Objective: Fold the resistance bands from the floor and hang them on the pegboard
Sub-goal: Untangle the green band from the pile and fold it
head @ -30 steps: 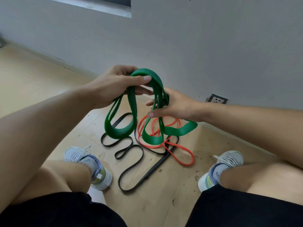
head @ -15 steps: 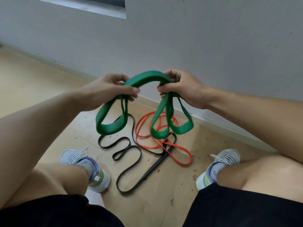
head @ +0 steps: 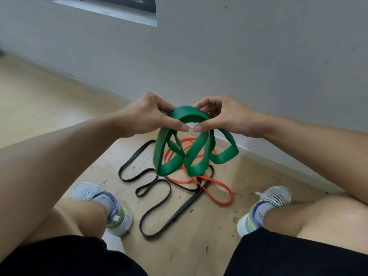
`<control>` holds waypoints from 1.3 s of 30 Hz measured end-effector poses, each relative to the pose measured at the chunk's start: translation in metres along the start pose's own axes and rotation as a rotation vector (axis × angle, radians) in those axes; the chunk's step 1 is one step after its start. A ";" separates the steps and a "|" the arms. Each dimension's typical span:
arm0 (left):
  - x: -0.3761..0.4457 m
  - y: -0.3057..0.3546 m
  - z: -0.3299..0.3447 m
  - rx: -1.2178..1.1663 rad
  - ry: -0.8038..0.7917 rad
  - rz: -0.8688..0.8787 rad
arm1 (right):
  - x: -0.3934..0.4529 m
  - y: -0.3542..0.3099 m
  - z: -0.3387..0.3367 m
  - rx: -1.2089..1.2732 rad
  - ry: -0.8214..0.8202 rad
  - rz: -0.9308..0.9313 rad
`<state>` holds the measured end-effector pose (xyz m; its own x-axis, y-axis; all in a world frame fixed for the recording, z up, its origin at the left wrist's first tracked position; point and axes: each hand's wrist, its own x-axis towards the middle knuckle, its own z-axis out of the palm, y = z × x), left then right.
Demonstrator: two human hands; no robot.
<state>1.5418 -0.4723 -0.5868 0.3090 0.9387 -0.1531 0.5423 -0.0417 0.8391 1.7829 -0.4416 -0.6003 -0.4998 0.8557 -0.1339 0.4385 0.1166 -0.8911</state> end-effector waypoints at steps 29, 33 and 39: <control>-0.002 0.006 0.009 -0.118 0.146 0.135 | -0.008 -0.007 0.010 -0.083 0.066 -0.050; -0.003 0.005 0.009 -0.119 0.160 0.173 | -0.009 -0.009 0.009 -0.106 0.144 -0.114; -0.002 0.005 0.012 -0.172 0.209 0.206 | -0.009 -0.010 0.009 -0.064 0.203 -0.150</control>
<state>1.5530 -0.4786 -0.5887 0.2222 0.9670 0.1245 0.3396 -0.1964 0.9198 1.7760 -0.4549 -0.5942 -0.4056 0.9093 0.0933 0.4199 0.2760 -0.8646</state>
